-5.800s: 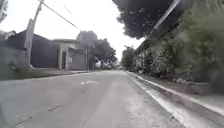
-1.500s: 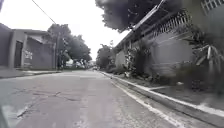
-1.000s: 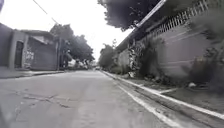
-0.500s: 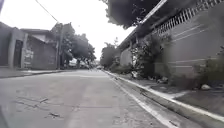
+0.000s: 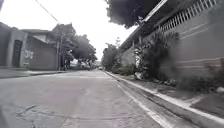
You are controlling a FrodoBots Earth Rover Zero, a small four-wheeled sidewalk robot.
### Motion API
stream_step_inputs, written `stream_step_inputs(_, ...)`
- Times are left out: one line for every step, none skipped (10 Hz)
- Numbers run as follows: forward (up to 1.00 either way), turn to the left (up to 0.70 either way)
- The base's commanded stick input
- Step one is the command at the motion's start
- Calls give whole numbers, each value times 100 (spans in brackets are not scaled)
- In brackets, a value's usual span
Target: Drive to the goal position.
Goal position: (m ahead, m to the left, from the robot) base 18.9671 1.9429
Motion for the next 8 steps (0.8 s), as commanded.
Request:
stream_step_inputs(70,0)
stream_step_inputs(70,0)
stream_step_inputs(70,0)
stream_step_inputs(70,0)
stream_step_inputs(70,0)
stream_step_inputs(70,0)
stream_step_inputs(70,0)
stream_step_inputs(70,0)
